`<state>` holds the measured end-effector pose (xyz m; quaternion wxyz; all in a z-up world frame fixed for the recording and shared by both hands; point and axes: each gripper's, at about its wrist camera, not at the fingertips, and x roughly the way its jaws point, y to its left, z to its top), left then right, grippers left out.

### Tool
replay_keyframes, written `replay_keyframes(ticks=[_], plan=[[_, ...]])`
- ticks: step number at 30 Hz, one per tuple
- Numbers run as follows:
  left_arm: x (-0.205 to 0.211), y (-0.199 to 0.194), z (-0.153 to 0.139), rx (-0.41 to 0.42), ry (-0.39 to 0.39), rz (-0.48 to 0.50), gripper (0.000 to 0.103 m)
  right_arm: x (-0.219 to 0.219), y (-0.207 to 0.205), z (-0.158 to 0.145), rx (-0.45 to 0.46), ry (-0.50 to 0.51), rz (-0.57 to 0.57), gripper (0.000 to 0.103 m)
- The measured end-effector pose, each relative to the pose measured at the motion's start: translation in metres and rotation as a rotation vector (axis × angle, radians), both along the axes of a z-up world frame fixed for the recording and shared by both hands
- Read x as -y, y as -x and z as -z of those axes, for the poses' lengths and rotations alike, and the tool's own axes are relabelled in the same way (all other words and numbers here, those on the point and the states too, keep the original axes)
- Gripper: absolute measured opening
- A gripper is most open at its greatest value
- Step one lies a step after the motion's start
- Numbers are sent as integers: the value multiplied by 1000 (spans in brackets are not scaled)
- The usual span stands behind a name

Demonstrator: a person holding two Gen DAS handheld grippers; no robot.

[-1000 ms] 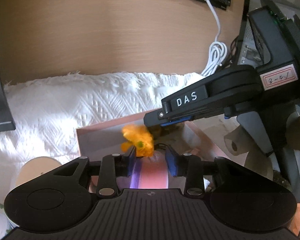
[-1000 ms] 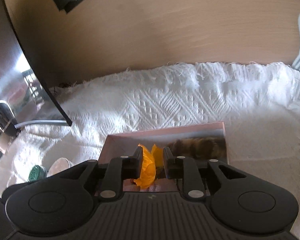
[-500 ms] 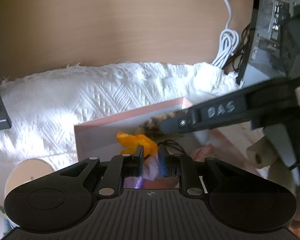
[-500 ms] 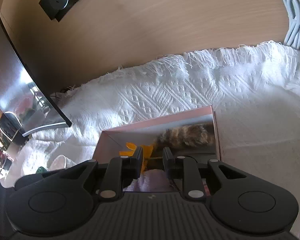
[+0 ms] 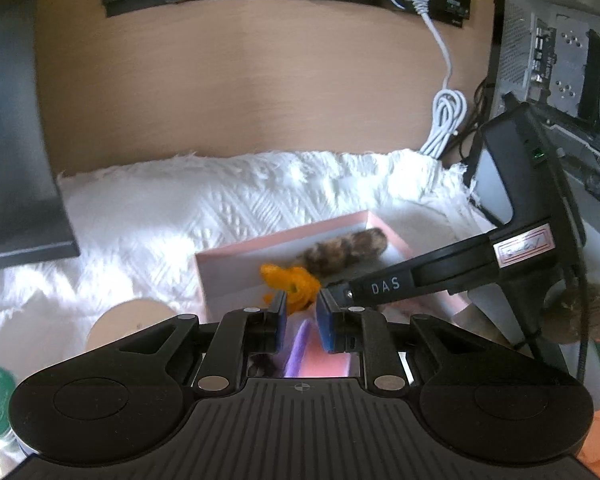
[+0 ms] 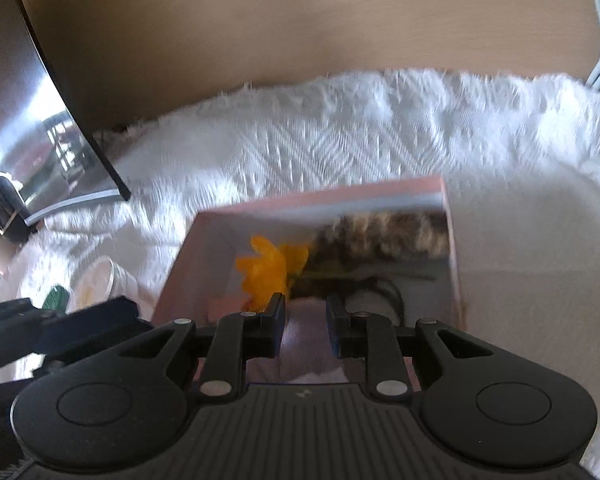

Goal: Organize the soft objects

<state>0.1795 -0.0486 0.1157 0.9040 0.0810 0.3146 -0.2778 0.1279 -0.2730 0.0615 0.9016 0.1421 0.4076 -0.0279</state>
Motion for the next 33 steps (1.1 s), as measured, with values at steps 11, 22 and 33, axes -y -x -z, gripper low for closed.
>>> replay_keyframes(ticks=[11, 22, 33], plan=[[-21, -4, 10, 10, 36, -92, 23, -15, 22, -29, 113, 53, -28, 35], [-2, -2, 17, 22, 18, -59, 23, -12, 23, -34, 126, 67, -18, 36], [36, -10, 38, -24, 5, 10, 25, 1, 29, -48, 164, 84, 25, 36]])
